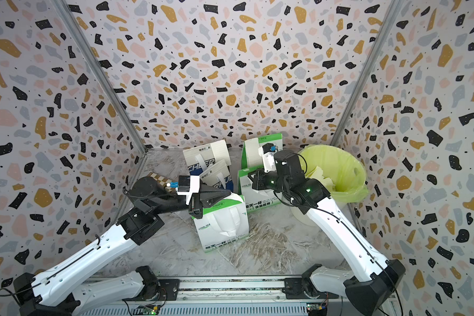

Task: Shred takeout receipts and throw away
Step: Shred the takeout receipt, then place the takeout receipt in the trash bin.

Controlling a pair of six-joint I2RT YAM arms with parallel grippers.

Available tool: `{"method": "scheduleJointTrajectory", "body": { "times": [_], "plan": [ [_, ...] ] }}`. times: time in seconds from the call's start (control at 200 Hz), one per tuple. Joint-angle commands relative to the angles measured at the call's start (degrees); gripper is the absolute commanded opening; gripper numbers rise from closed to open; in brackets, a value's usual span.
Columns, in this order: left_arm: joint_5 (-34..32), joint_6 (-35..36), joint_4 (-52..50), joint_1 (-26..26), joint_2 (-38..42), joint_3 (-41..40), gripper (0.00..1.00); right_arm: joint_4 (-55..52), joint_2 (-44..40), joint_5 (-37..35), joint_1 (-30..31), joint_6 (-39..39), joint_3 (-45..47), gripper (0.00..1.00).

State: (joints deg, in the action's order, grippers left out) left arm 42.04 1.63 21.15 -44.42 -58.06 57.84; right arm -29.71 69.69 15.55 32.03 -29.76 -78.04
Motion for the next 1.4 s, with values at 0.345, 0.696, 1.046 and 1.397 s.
{"method": "scheduleJointTrajectory", "body": {
  "times": [0.345, 0.696, 1.046, 1.397],
  "plan": [
    [-7.0, -4.6, 4.0, 0.0, -0.5, 1.4, 0.00, -4.6, -3.0, 10.3, -33.7, 8.5, -8.8, 0.00],
    [-8.5, -6.6, -1.2, 0.0, -3.8, 4.5, 0.00, -4.2, -2.2, 17.9, -44.1, 11.9, 0.6, 0.48],
    [-9.0, -8.7, -3.3, 0.0, -5.8, 5.6, 0.00, -3.8, -2.0, 24.7, -42.9, 12.2, -1.3, 0.64],
    [-9.1, -12.3, -0.6, 0.0, -7.2, 5.4, 0.00, 11.2, -8.4, 48.3, -29.8, 10.4, 0.4, 0.68]
  ]
}}
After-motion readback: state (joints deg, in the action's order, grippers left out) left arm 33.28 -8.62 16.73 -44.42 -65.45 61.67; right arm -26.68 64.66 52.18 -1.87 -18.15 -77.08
